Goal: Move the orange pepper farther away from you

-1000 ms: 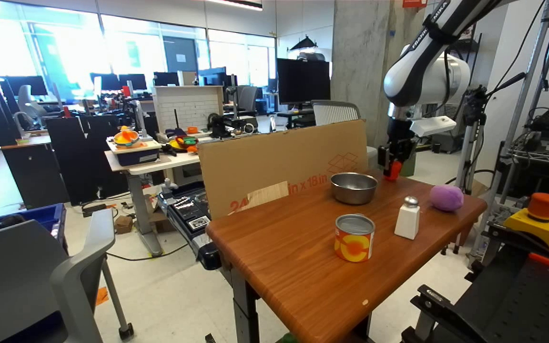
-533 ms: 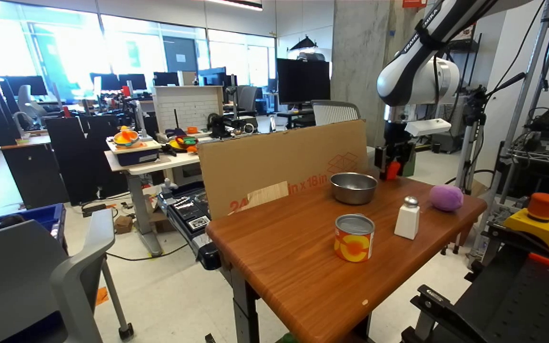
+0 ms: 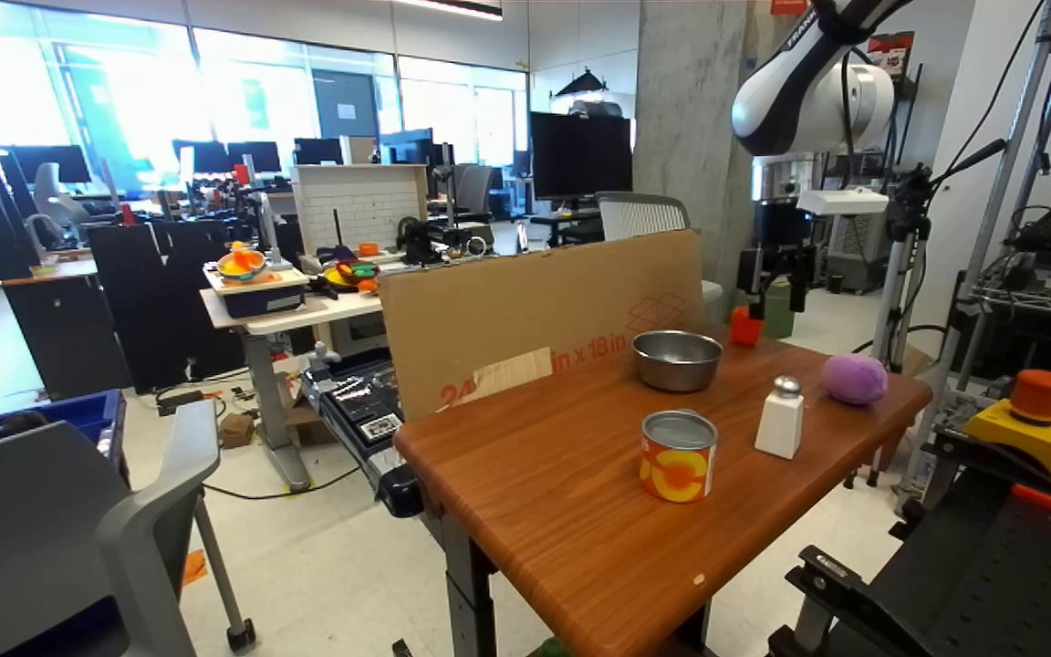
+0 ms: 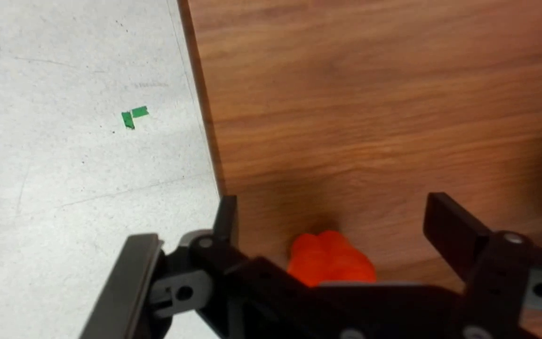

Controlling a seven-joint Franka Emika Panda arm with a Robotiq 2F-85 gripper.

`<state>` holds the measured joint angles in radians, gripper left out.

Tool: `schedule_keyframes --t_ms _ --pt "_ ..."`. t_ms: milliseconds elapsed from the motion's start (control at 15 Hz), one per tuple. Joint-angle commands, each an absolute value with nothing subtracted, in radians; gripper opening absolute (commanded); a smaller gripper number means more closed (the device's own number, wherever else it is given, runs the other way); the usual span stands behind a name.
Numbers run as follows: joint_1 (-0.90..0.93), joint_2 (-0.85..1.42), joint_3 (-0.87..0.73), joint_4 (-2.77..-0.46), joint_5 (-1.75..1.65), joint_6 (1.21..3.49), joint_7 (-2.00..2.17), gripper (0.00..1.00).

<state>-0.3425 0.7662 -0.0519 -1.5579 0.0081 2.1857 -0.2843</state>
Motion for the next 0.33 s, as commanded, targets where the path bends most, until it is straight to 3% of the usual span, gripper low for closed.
schedule_keyframes --t_ms 0,267 --pt "-0.335 0.738 -0.068 -1.568 0.014 2.140 -0.301 1.00" --pt "-0.334 0.724 -0.073 -1.577 0.013 2.128 -0.303 1.00"
